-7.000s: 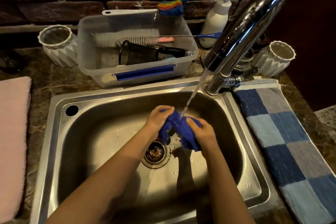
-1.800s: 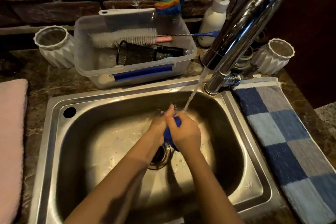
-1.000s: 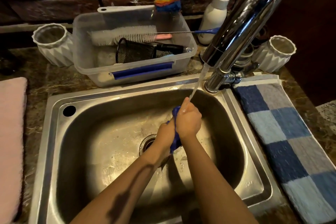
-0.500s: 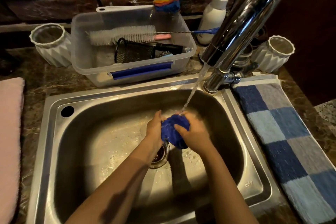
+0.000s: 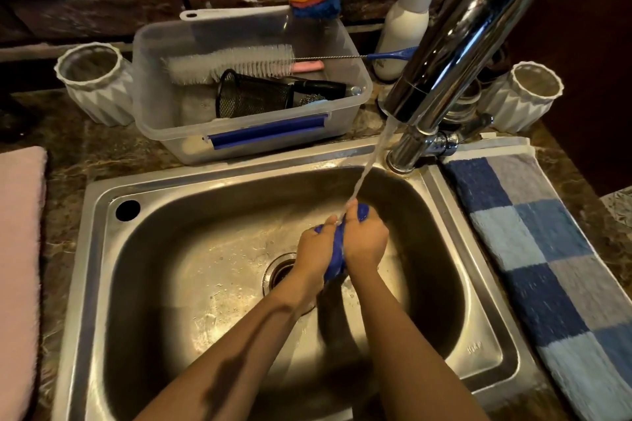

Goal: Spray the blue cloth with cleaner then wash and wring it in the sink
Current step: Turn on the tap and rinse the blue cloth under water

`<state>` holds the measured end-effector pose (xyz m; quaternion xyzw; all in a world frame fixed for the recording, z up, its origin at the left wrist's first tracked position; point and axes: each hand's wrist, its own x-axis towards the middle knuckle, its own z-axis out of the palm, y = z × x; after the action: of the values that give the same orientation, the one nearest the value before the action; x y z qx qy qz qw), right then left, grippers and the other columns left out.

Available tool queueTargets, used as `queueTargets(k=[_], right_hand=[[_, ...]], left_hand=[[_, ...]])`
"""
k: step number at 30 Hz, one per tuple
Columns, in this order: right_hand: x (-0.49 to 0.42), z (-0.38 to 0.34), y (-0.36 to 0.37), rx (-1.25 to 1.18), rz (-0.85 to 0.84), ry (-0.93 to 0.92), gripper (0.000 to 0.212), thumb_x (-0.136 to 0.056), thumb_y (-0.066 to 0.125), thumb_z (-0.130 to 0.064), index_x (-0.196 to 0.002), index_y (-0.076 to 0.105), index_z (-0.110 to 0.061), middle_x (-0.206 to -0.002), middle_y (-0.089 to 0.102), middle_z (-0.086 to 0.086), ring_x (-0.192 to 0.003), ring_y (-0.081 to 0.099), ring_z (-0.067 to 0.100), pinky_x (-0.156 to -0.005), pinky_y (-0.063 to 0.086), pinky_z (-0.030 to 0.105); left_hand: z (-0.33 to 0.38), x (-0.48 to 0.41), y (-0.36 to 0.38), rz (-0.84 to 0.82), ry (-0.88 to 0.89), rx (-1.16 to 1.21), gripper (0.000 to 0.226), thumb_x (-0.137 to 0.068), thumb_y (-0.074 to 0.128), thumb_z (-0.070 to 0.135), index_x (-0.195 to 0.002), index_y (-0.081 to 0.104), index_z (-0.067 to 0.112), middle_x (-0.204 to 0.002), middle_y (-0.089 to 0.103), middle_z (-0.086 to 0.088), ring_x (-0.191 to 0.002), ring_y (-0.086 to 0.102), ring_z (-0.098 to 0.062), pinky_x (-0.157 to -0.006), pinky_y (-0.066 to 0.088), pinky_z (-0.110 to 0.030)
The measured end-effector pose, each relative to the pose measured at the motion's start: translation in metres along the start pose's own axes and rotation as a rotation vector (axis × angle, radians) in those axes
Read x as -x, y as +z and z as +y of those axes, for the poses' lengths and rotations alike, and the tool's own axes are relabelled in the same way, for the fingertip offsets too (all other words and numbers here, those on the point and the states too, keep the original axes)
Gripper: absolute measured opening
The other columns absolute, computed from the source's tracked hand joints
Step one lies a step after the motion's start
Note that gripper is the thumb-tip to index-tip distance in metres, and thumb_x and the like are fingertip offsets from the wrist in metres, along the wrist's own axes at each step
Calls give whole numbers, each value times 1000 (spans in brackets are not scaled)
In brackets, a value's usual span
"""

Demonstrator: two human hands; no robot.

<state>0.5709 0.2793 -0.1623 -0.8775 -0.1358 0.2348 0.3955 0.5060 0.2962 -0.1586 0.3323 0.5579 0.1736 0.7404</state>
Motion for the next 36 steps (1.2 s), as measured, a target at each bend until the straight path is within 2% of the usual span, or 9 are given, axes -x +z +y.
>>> queueTargets(k=[5,10,13,17,22,26,29,32,36], right_hand=[[8,7,-5,80,-172,-131,32,-93,32,-51,-88,51,-25,-80,60,3,-79,61,23,-74,51,38],[50,4,-6,80,-113,-336,24,-91,43,-46,-94,52,-24,-83,62,-1,-72,58,16,-64,47,30],[49,-6,-6,170,-55,-263,28,-88,44,-54,-89,50,-27,-79,58,-5,-72,56,15,-64,46,30],[26,-21,-7,250,15,-83,40,-92,35,-54,-87,57,-20,-77,58,-2,-76,60,19,-66,44,30],[4,-22,2,122,-1,43,42,-92,39,-50,-80,56,-13,-83,63,8,-77,61,22,-65,45,31],[6,-17,10,29,-30,-77,43,-91,42,-51,-67,51,-17,-64,55,-1,-65,59,18,-57,42,26],[3,-13,8,-28,-97,-92,45,-90,41,-55,-61,48,-21,-61,53,-2,-59,54,13,-55,40,26],[-7,-5,-4,-69,-156,-45,48,-92,32,-55,-79,55,-15,-76,58,2,-70,59,16,-60,44,27],[-19,6,-20,-97,-219,-23,39,-93,31,-51,-103,47,-17,-102,59,9,-97,60,26,-85,49,40]], left_hand=[[6,-4,-5,98,86,-32,33,-88,56,42,-73,55,13,-68,58,-5,-64,56,-17,-63,46,-25],[16,-13,-4,159,52,13,42,-78,62,53,-64,54,14,-64,57,-5,-66,55,-21,-81,47,-37],[13,-8,-2,50,-29,96,36,-83,61,44,-61,54,17,-60,53,-2,-58,50,-16,-70,44,-31],[12,-5,2,-42,28,117,31,-91,54,34,-67,60,16,-58,57,-1,-55,53,-13,-55,44,-23],[22,-1,1,-15,16,130,25,-91,54,29,-71,57,14,-61,56,-3,-57,56,-15,-58,47,-28],[22,-4,-8,47,11,27,31,-90,53,40,-97,59,11,-89,67,-11,-79,66,-23,-65,53,-30],[22,-6,-14,46,6,19,36,-88,53,45,-95,60,11,-89,68,-11,-79,67,-23,-67,54,-30],[27,-4,-18,-28,-26,148,37,-87,56,44,-99,60,10,-89,71,-11,-84,69,-27,-81,56,-39],[33,0,-20,-151,-73,231,37,-85,60,40,-106,61,11,-100,73,-14,-92,70,-28,-86,55,-40]])
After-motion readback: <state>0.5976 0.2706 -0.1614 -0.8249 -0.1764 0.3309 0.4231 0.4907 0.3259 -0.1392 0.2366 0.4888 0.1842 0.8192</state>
